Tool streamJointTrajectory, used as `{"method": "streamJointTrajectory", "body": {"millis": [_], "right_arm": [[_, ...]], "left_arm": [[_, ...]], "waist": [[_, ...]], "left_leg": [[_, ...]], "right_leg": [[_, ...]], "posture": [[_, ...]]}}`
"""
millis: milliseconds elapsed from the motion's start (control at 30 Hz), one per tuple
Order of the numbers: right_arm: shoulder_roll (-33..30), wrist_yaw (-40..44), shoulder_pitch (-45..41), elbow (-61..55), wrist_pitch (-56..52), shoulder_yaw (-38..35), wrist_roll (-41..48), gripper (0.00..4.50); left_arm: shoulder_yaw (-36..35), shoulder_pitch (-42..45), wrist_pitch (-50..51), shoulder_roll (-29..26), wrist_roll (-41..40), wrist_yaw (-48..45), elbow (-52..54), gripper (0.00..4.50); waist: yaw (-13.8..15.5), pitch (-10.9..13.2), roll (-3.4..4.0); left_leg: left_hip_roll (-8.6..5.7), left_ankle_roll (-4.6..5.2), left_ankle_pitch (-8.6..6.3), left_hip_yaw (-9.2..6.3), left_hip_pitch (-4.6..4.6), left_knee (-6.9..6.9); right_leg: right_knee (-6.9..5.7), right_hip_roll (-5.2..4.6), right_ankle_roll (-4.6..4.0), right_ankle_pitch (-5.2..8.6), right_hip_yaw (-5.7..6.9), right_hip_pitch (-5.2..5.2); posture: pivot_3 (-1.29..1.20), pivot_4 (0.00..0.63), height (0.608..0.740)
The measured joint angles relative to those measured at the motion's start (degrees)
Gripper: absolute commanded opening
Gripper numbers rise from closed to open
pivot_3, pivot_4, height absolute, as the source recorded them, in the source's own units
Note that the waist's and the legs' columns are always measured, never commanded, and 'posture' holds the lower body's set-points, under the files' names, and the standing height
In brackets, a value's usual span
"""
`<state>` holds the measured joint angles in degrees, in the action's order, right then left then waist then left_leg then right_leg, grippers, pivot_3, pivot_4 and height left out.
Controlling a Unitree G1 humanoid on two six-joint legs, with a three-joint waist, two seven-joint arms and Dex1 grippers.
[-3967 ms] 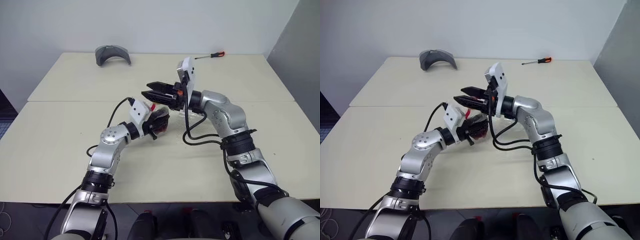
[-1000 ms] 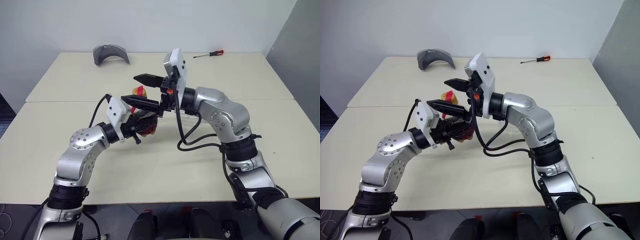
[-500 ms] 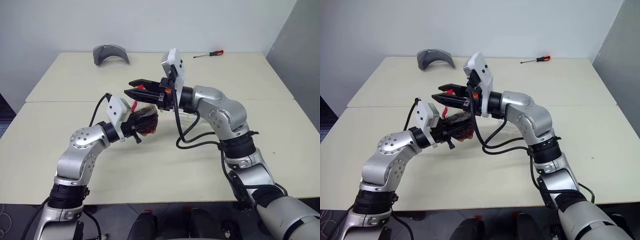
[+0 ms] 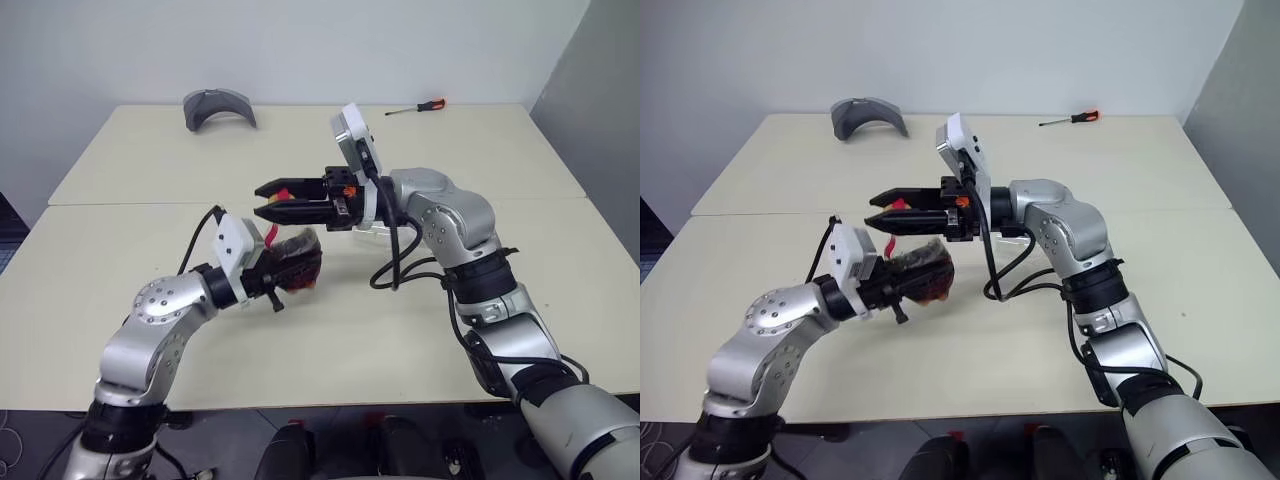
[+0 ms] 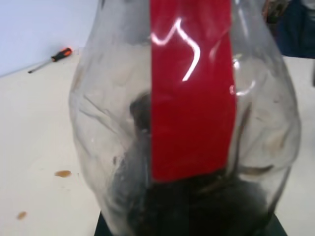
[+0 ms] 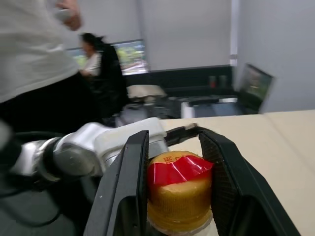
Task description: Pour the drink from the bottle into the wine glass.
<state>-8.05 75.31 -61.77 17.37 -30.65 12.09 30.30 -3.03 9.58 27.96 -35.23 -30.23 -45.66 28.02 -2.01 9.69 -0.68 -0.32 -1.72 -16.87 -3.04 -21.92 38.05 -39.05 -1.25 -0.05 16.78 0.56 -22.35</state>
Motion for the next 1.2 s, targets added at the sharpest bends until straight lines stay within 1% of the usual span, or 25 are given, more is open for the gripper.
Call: {"method": "streamJointTrajectory", "body": {"millis": [67,167,300,467,533,600,633,667,767,800,933,1067,1200], "right_arm": [[0.37,5.24,-1.88,3.06,2.58,0.73,-0.11,1.26],[1.36,9.79,-3.62,6.00,4.19,1.03,-0.01,1.26],[2.88,11.55,-5.09,9.81,6.57,1.64,-0.08,1.26],[3.62,12.00,-6.63,13.36,8.54,2.11,-0.18,1.26],[3.44,12.03,-6.91,13.86,8.92,2.09,-0.19,1.97],[3.14,12.00,-6.91,13.81,9.54,2.13,-0.82,2.57],[2.52,11.98,-6.89,13.45,9.48,2.21,-1.10,2.98],[2.05,11.96,-6.84,13.10,9.37,2.23,-1.31,3.24],[-0.07,11.54,-5.67,9.61,7.80,1.91,-1.22,4.26],[-1.25,11.21,-4.67,7.82,6.97,1.32,-1.12,4.50],[-4.09,8.90,-1.19,2.99,3.09,-0.49,-0.18,4.50],[-6.97,1.35,4.72,-6.80,-4.07,-4.36,2.50,4.50],[-6.56,-5.87,7.00,-12.96,-6.65,-5.36,2.54,4.50]], "left_arm": [[-1.55,-1.79,2.56,-2.01,-2.61,0.01,3.60,0.85],[-3.16,-3.25,5.29,-3.19,-5.58,0.36,6.54,0.85],[-4.98,-5.00,7.13,-4.23,-7.65,1.30,8.18,0.84],[-5.87,-5.46,7.57,-4.66,-7.76,1.62,8.16,0.84],[-6.04,-5.43,7.55,-4.63,-7.74,1.62,8.14,0.84],[-4.93,-5.31,7.55,-4.26,-7.95,1.60,8.21,0.84],[-4.10,-5.30,7.54,-3.79,-8.05,1.60,8.23,0.82],[-3.62,-5.30,7.54,-3.76,-8.15,1.59,8.44,0.82],[-2.71,-5.30,6.65,-3.81,-8.06,0.69,9.01,0.81],[-2.55,-5.31,6.24,-3.88,-7.93,-0.05,9.01,0.81],[-2.56,-5.17,4.44,-3.98,-7.26,-0.53,8.08,0.79],[-3.04,-3.34,3.08,-3.95,-5.07,0.26,4.34,0.79],[-2.97,-1.16,1.42,-3.80,-2.64,0.57,-0.27,0.79]], "waist": [[0.17,0.01,0.01],[0.31,0.01,0.01],[0.34,0.01,0.01],[0.33,0.02,0.01],[0.33,0.02,0.01],[0.37,0.02,0.02],[0.42,0.02,0.01],[0.42,0.03,0.00],[0.44,0.03,0.01],[0.50,0.03,0.00],[0.46,0.03,0.01],[0.50,0.03,0.01],[0.22,0.03,0.01]], "left_leg": [[0.01,0.00,0.00,-0.04,0.03,0.02],[-0.01,0.00,0.00,-0.03,0.05,0.03],[-0.01,-0.01,0.00,-0.04,0.03,0.03],[-0.01,-0.02,0.01,-0.03,0.03,0.02],[-0.01,-0.02,0.01,-0.03,0.03,0.02],[-0.02,-0.02,0.01,-0.03,0.02,0.02],[-0.02,-0.03,0.01,-0.03,0.00,0.03],[-0.02,-0.03,0.01,-0.03,0.00,0.04],[-0.02,-0.03,0.01,-0.05,0.00,0.02],[-0.02,-0.03,0.01,-0.05,0.00,0.02],[-0.01,-0.02,0.01,-0.03,0.01,0.03],[-0.02,-0.02,0.01,-0.04,-0.01,0.03],[0.00,-0.02,0.01,-0.01,0.01,0.01]], "right_leg": [[-0.02,0.00,0.00,0.00,0.04,0.03],[0.00,0.00,0.00,0.00,0.03,0.06],[0.02,-0.01,0.00,0.00,0.03,0.03],[0.02,-0.01,0.00,0.00,0.03,0.04],[0.03,-0.01,-0.01,0.00,0.03,0.04],[0.04,-0.02,0.00,0.00,0.02,0.04],[0.05,-0.02,0.00,0.00,0.02,0.04],[0.05,-0.02,0.00,0.00,0.02,0.04],[0.04,-0.02,-0.01,0.00,0.04,0.04],[0.04,-0.02,-0.01,0.00,0.04,0.04],[0.01,-0.02,-0.01,0.00,0.02,0.03],[0.02,-0.01,-0.01,0.00,0.02,0.04],[-0.01,0.00,0.00,0.00,0.02,0.02]], "posture": [[0.00,0.150,0.740],[0.00,0.150,0.740],[0.00,0.150,0.740],[0.00,0.150,0.740],[0.00,0.150,0.740],[0.00,0.150,0.740],[0.00,0.150,0.740],[0.00,0.150,0.740],[0.00,0.150,0.740],[0.00,0.150,0.740],[0.00,0.150,0.740],[0.00,0.150,0.740],[0.00,0.150,0.740]]}}
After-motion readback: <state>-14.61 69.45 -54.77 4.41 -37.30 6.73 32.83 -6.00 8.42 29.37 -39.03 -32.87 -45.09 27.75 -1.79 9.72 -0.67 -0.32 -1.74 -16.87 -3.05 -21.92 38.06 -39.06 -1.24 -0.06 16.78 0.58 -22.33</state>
